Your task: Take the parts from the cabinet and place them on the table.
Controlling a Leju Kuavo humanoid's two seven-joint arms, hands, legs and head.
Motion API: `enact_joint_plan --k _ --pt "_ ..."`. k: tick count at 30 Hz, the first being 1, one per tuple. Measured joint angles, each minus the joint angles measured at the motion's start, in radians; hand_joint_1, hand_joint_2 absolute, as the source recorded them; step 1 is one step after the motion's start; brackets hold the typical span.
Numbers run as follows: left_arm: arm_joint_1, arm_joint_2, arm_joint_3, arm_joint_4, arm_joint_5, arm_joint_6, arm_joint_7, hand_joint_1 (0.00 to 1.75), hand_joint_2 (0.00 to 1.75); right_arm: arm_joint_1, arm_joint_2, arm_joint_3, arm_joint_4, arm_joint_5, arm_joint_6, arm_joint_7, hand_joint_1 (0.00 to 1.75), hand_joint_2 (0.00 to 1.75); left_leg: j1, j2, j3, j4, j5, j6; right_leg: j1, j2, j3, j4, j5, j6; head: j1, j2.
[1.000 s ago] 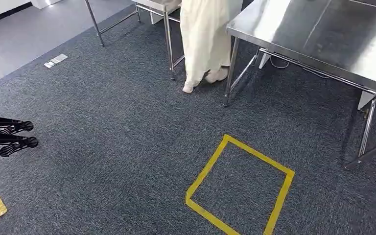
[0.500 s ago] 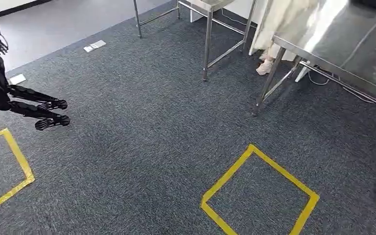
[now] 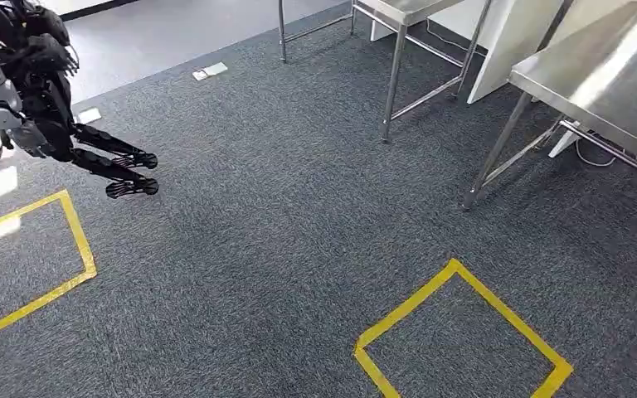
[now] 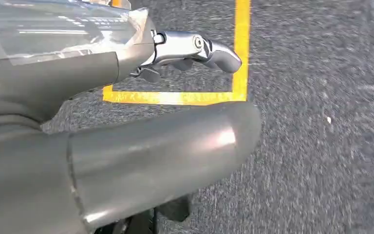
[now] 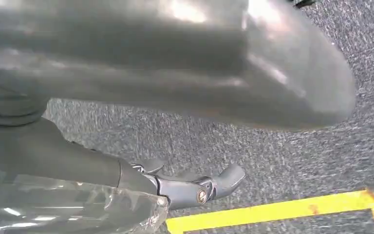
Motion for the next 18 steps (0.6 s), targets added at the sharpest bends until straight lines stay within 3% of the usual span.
enact_joint_plan --k 1,2,3,5,6,7,8,9,10,11,12,13,14,16,17,18 --pt "-0.001 0.0 0.0 0.0 0.0 0.0 0.0 0.0 0.0 -0.001 0.0 0.0 0.0 0.0 0.0 0.0 0.0 0.0 0.0 0.019 0.044 -0.077 0.029 0.001 0.0 -0.007 0.002 0.0 -0.003 0.003 0.0 0.0" --pt "-0.004 0.0 -0.001 0.0 0.0 0.0 0.0 0.0 0.0 -0.002 0.0 -0.001 0.0 0.0 0.0 0.0 0.0 0.0 -0.007 0.08 0.083 -0.15 0.025 0.007 0.008 -0.018 0.005 0.001 -0.006 0.008 -0.002 0.0" --pt "-0.006 -0.001 -0.002 0.0 0.0 0.0 0.0 0.0 0.0 -0.002 0.0 -0.002 0.0 0.0 0.0 0.0 0.0 0.0 -0.009 0.069 0.084 -0.154 0.033 0.015 0.015 -0.025 0.003 0.001 -0.01 0.015 0.003 0.0" --pt "-0.005 -0.002 -0.002 0.0 0.0 0.0 0.0 0.0 0.0 -0.003 0.0 -0.003 0.0 0.0 0.0 0.0 0.0 0.0 -0.018 0.046 0.076 -0.151 0.032 0.024 0.014 -0.042 0.007 -0.002 -0.01 0.022 0.007 0.0" --pt "-0.004 -0.002 -0.002 0.0 0.0 0.0 -0.001 0.0 0.0 -0.004 0.0 -0.003 0.0 0.0 0.0 0.0 0.0 0.0 -0.021 0.033 0.075 -0.155 0.036 0.031 0.015 -0.054 0.01 -0.005 -0.01 0.03 0.007 0.0" --pt "-0.004 -0.001 -0.002 0.0 0.0 0.0 -0.001 0.0 0.0 -0.006 0.002 -0.003 0.0 0.0 0.0 0.0 0.0 0.0 -0.011 0.021 0.083 -0.167 0.045 0.043 0.017 -0.053 0.011 0.0 -0.017 0.037 0.006 0.0" --pt "-0.004 -0.003 -0.002 0.0 0.0 0.0 -0.002 0.0 0.0 -0.008 0.0 -0.003 0.0 0.0 0.0 0.0 0.0 0.0 -0.012 0.015 0.083 -0.171 0.049 0.05 0.009 0.001 0.001 0.03 -0.038 0.036 0.01 0.0" --pt "-0.006 -0.003 -0.003 0.0 0.0 0.0 -0.002 0.0 0.0 -0.006 0.0 -0.004 0.0 0.0 0.0 0.0 0.0 0.0 -0.011 0.004 0.081 -0.171 0.052 0.057 0.007 0.038 -0.027 0.09 -0.071 0.027 0.01 0.0" --pt "-0.008 -0.003 -0.004 0.0 -0.002 0.001 -0.004 0.0 0.0 -0.004 0.001 -0.004 0.0 0.0 0.0 0.0 0.0 0.0 -0.011 -0.008 0.079 -0.171 0.054 0.059 0.005 0.057 -0.067 0.173 -0.109 0.021 0.012 0.0" --pt "-0.008 -0.005 -0.006 0.0 -0.002 0.001 -0.006 0.0 0.0 -0.002 0.001 -0.005 0.0 0.0 0.0 0.0 0.0 0.0 -0.011 -0.023 0.075 -0.171 0.055 0.06 0.004 0.063 -0.115 0.267 -0.144 0.02 0.011 0.0" --pt "-0.005 -0.007 -0.006 0.0 -0.002 0.001 -0.007 0.0 0.0 0.001 0.001 -0.005 0.0 0.0 0.0 0.0 0.0 0.0 -0.012 -0.036 0.073 -0.17 0.055 0.061 0.003 0.066 -0.144 0.322 -0.157 0.023 0.012 0.0" --pt "-0.001 -0.011 -0.006 0.0 -0.001 0.003 -0.01 0.0 0.0 0.002 0.001 -0.006 0.0 0.0 0.0 0.0 0.0 0.0 -0.012 -0.049 0.073 -0.17 0.056 0.06 0.003 0.067 -0.152 0.332 -0.151 0.031 0.012 0.0" --pt "0.005 -0.015 -0.006 0.0 -0.001 0.004 -0.014 0.0 0.0 0.003 0.0 -0.007 0.0 0.0 0.0 0.0 0.0 0.0 -0.012 -0.062 0.074 -0.169 0.057 0.059 0.002 0.067 -0.135 0.292 -0.127 0.043 0.012 0.0" --pt "0.012 -0.025 -0.006 0.0 -0.001 0.006 -0.023 0.0 0.0 0.001 -0.004 -0.011 0.0 0.0 0.0 0.0 0.0 0.0 -0.011 -0.09 0.076 -0.168 0.059 0.055 -0.003 0.085 -0.049 0.107 -0.043 0.064 0.012 0.0" --pt "0.013 -0.029 -0.006 0.0 -0.001 0.006 -0.027 0.0 0.0 0.002 -0.004 -0.013 0.0 0.0 0.002 0.0 0.0 0.0 -0.011 -0.101 0.073 -0.167 0.059 0.051 -0.011 0.13 -0.013 0.023 -0.014 0.068 0.013 0.0" --pt "0.014 -0.033 -0.006 0.0 -0.001 0.007 -0.032 0.0 0.0 0.001 -0.004 -0.014 0.0 0.0 0.005 0.0 0.0 0.0 -0.019 -0.113 0.07 -0.159 0.057 0.043 -0.004 0.14 -0.015 0.008 -0.006 0.058 0.013 0.0"
